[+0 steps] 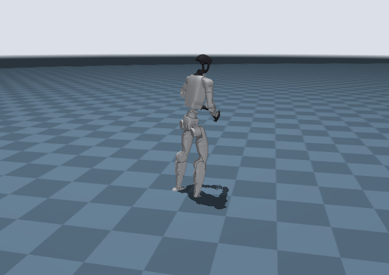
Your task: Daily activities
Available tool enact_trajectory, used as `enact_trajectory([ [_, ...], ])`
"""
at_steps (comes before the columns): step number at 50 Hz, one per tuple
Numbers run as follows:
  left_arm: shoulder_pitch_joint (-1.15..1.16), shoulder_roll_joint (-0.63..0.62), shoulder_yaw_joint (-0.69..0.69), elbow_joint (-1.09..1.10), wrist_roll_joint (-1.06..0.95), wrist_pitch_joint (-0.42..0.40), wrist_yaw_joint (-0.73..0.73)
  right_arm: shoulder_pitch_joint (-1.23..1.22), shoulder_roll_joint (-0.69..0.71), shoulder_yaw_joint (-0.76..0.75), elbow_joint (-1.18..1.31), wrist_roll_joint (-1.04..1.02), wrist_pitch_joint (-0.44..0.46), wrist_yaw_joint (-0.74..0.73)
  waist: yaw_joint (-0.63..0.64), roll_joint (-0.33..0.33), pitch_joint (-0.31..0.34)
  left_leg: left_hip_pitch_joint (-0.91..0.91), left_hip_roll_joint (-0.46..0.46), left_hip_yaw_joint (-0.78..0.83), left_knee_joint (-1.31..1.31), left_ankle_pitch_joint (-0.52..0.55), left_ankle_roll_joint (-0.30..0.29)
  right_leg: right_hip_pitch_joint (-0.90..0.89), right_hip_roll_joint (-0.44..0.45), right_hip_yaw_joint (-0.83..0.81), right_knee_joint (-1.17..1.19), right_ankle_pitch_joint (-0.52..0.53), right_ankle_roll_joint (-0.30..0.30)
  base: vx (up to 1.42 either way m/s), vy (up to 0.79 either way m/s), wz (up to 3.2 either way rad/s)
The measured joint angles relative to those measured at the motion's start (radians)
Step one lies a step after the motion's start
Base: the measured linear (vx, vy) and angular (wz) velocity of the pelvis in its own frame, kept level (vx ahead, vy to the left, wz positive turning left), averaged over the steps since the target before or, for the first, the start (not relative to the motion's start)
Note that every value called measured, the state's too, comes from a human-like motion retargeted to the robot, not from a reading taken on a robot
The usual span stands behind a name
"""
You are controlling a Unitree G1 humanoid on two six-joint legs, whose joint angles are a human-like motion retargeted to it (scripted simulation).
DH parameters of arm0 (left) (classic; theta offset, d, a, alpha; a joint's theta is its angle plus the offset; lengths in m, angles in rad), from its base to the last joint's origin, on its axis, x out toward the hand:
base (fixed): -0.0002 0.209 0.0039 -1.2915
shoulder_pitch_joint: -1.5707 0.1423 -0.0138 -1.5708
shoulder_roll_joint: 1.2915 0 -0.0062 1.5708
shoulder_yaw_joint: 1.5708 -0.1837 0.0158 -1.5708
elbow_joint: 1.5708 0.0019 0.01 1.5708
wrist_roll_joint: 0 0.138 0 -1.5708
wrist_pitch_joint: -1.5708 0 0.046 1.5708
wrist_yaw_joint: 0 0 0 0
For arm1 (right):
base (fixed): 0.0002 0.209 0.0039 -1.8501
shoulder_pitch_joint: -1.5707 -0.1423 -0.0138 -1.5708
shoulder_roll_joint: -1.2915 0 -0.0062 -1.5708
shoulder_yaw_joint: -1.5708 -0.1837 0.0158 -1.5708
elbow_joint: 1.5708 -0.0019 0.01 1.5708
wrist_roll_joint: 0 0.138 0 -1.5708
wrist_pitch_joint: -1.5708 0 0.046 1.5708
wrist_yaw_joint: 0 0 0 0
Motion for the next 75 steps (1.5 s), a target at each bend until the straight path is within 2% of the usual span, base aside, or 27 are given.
enact_trajectory([
  [5,-0.061,0.071,-0.086,-0.052,0.107,-0.013,-0.036,-0.001,-0.008,0.058,-0.004,-0.115,0.023,0.02,-0.06,-0.035,-0.057,0.042,-0.02,0.16,-0.024,0.011,0.023,-0.03,0.042,0.119,-0.035,0.073,0.068,-0.1,-0.03,-2.83],
  [8,-0.122,0.103,-0.161,-0.057,0.185,-0.025,-0.082,-0.013,-0.005,0.092,0.008,-0.176,0.035,0.028,-0.092,-0.052,-0.094,0.054,-0.027,0.267,-0.026,0.01,0.031,-0.041,0.08,0.151,-0.067,0.143,0.07,-0.09,-0.11,-3.32],
  [10,-0.173,0.116,-0.218,-0.042,0.237,-0.03,-0.122,-0.022,-0.002,0.109,0.023,-0.21,0.041,0.037,-0.111,-0.059,-0.119,0.058,-0.031,0.347,-0.026,0.013,0.035,-0.045,0.089,0.127,-0.089,0.203,0.07,-0.09,-0.08,-3.6],
  [12,-0.224,0.12,-0.271,-0.01,0.292,-0.032,-0.172,-0.031,-0.004,0.119,0.04,-0.237,0.048,0.05,-0.125,-0.061,-0.14,0.058,-0.036,0.436,-0.028,0.023,0.04,-0.05,0.067,0.038,-0.099,0.257,0.066,-0.09,-0.02,-3.78],
  [15,-0.297,0.118,-0.337,0.068,0.367,-0.025,-0.252,-0.039,-0.013,0.12,0.065,-0.267,0.055,0.07,-0.139,-0.059,-0.173,0.051,-0.038,0.565,-0.031,0.042,0.046,-0.052,0.022,-0.162,-0.102,0.287,-0.001,-0.06,-0.04,-3.74],
  [17,-0.337,0.112,-0.364,0.14,0.4,-0.012,-0.304,-0.037,-0.023,0.104,0.082,-0.279,0.059,0.081,-0.151,-0.058,-0.191,0.045,-0.036,0.63,-0.031,0.06,0.049,-0.048,0.012,-0.26,-0.108,0.265,-0.055,-0.04,-0.11,-3.22],
  [20,-0.382,0.101,-0.373,0.255,0.418,0.013,-0.366,-0.02,-0.041,0.057,0.106,-0.281,0.062,0.088,-0.17,-0.06,-0.213,0.041,-0.037,0.698,-0.031,0.094,0.058,-0.044,0.013,-0.322,-0.122,0.235,-0.098,-0.03,-0.12,-2.6],
  [24,-0.422,0.085,-0.302,0.37,0.361,0.047,-0.373,0.025,-0.063,-0.035,0.12,-0.255,0.049,0.068,-0.18,-0.076,-0.234,0.045,-0.046,0.749,-0.03,0.156,0.071,-0.039,0.029,-0.306,-0.161,0.233,-0.102,-0.02,-0.13,-1.97],
  [30,-0.477,0.059,-0.118,0.41,0.209,0.072,-0.247,0.099,-0.091,-0.133,0.108,-0.216,0.001,0.008,-0.178,-0.101,-0.263,0.052,-0.066,0.778,-0.029,0.29,0.085,-0.009,0.052,-0.217,-0.278,0.292,-0.077,0.01,-0.14,-1.45],
  [35,-0.502,-0.009,-0.019,0.448,0.124,0.086,-0.149,0.107,-0.097,-0.125,0.097,-0.231,-0.036,-0.025,-0.179,-0.119,-0.274,0.072,-0.081,0.765,-0.031,0.407,0.076,-0.009,0.05,-0.134,-0.284,0.297,-0.048,0.02,-0.14,-1.12],
  [45,-0.45,-0.211,0.077,0.587,0.006,0.101,-0.05,0.07,-0.056,-0.081,0.099,-0.303,-0.085,-0.086,-0.174,-0.195,-0.263,0.109,-0.099,0.718,-0.037,0.672,0.037,0.012,0.032,-0.04,-0.286,0.297,-0.002,0.01,-0.12,-0.83],
  [48,-0.409,-0.27,0.111,0.615,-0.044,0.092,-0.023,0.066,-0.05,-0.082,0.094,-0.322,-0.1,-0.115,-0.164,-0.225,-0.255,0.126,-0.108,0.661,-0.007,0.691,-0.011,0.024,0.014,-0.016,-0.285,0.284,0.01,0.1,-0.12,-0.64],
  [52,-0.341,-0.317,0.154,0.618,-0.105,0.08,-0.002,0.058,-0.039,-0.089,0.074,-0.348,-0.115,-0.149,-0.135,-0.24,-0.233,0.15,-0.11,0.655,0.021,0.692,-0.003,0.049,0.027,-0.003,-0.287,0.28,0.018,0.06,-0.02,-0.6],
  [57,-0.231,-0.349,0.214,0.584,-0.192,0.06,0.002,0.02,-0.054,-0.119,0.054,-0.409,-0.119,-0.197,-0.086,-0.251,-0.201,0.151,-0.085,0.619,0.114,0.692,-0.021,0.085,0.032,0.004,-0.287,0.272,0.025,0.05,-0.06,-0.37],
  [67,0.018,-0.343,0.415,0.518,-0.388,0.063,-0.005,-0.043,-0.127,-0.265,0.12,-0.527,-0.091,-0.289,0.01,-0.242,-0.153,0.012,0.075,0.527,0.477,0.692,-0.102,0.132,0.048,-0.027,-0.288,0.267,0.02,-0.01,-0.11,-0.05],
  [75,0.118,-0.309,0.614,0.446,-0.522,0.078,-0.013,-0.037,-0.214,-0.369,0.093,-0.519,-0.076,-0.28,0.04,-0.181,-0.183,-0.117,0.221,0.452,0.7,0.692,-0.166,0.124,0.122,-0.048,-0.293,0.281,0.0,-0.03,-0.07,-0.01],
])
